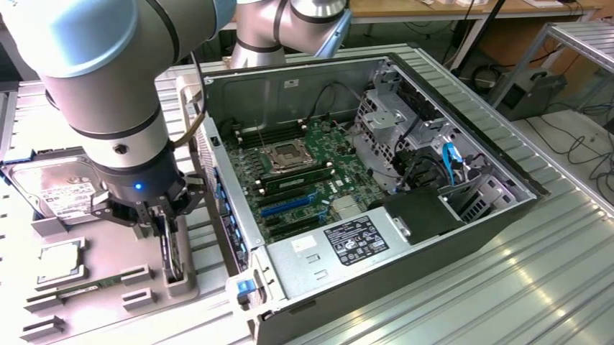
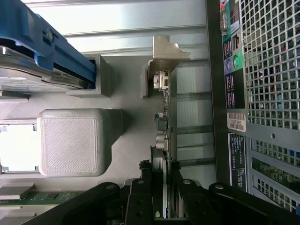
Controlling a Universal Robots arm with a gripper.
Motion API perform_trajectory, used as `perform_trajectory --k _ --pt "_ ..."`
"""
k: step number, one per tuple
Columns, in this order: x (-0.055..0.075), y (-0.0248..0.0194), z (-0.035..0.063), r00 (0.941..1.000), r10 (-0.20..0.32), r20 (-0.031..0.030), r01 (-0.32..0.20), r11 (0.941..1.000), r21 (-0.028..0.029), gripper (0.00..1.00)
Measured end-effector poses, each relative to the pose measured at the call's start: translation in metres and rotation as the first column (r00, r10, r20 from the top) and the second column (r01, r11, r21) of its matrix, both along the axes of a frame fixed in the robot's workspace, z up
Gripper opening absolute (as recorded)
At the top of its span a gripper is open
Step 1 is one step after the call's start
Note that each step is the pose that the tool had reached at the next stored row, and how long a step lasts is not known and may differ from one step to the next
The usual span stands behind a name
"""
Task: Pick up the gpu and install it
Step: 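Pick up the gpu and move the gpu toward the slot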
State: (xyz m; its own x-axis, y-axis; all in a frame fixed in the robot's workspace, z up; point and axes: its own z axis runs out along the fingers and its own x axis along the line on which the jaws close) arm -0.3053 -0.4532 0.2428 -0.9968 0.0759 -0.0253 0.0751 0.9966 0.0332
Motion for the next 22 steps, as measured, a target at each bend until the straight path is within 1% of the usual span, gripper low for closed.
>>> perform_trajectory --k 8,11,17,19,22 --pt "0.000 0.0015 0.0001 1.0000 0.000 0.0000 0.000 1.0000 0.0000 0.26" --pt "0.000 0.0039 0.0001 1.0000 0.000 0.0001 0.000 1.0000 0.0001 0.26" --pt "0.000 0.0063 0.0006 1.0000 0.000 -0.0001 0.000 1.0000 0.0000 0.26" --pt "0.000 0.0078 0.0006 1.0000 0.000 0.0000 0.000 1.0000 0.0000 0.26" --pt "0.000 0.0113 0.0007 1.0000 0.000 0.0000 0.000 1.0000 0.0000 0.26"
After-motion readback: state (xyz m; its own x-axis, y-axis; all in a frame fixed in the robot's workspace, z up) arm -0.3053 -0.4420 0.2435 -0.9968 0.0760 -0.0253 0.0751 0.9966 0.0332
